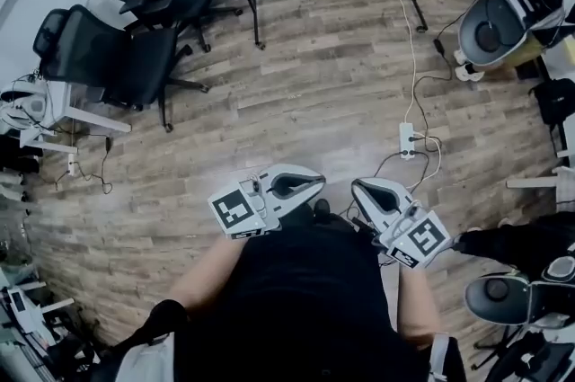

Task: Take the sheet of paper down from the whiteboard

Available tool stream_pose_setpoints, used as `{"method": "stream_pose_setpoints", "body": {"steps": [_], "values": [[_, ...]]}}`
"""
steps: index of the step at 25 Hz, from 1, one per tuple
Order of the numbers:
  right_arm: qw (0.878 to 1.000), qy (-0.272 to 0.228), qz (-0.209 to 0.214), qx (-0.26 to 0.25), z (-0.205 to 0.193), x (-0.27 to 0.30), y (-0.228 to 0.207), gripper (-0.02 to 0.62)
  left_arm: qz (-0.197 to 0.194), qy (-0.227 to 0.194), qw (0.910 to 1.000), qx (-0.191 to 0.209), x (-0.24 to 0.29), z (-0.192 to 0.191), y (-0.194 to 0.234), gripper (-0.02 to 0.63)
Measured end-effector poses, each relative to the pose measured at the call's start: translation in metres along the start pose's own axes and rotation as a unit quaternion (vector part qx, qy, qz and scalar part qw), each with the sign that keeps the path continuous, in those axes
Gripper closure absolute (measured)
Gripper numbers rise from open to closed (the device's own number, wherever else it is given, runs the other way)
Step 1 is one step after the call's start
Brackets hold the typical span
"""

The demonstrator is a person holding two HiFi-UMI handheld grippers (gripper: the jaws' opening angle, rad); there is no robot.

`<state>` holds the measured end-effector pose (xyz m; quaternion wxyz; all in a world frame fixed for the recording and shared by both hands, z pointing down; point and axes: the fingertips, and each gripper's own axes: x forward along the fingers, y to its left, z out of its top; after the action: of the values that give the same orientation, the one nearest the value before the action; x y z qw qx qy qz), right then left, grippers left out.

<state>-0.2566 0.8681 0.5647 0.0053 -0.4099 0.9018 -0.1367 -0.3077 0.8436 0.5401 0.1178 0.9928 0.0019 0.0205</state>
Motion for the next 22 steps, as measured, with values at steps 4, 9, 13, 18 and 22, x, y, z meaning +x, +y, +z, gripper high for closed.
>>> {"method": "stream_pose_setpoints", "body": {"steps": [4, 9, 13, 18, 22], "values": [[1.0, 0.022, 0.017, -0.003, -0.01, 0.025, -0.016, 0.577, 0.046, -0.003, 0.9989, -0.004, -0.018, -0.003, 0.028, 0.597], [0.999, 0.026, 0.019, -0.016, -0.001, 0.071, -0.053, 0.577, 0.075, -0.019, 0.997, -0.006, -0.026, -0.003, 0.091, 0.597], [0.999, 0.047, 0.004, -0.004, 0.006, 0.113, -0.095, 0.577, 0.072, -0.048, 0.9959, -0.024, -0.015, 0.013, 0.155, 0.597], [0.997, 0.078, -0.009, -0.027, 0.052, 0.181, -0.164, 0.577, 0.075, -0.097, 0.9923, -0.018, -0.016, 0.065, 0.253, 0.597], [0.997, 0.051, -0.027, -0.043, 0.098, 0.223, -0.204, 0.577, 0.058, -0.108, 0.9925, -0.004, -0.02, 0.098, 0.309, 0.597]]}}
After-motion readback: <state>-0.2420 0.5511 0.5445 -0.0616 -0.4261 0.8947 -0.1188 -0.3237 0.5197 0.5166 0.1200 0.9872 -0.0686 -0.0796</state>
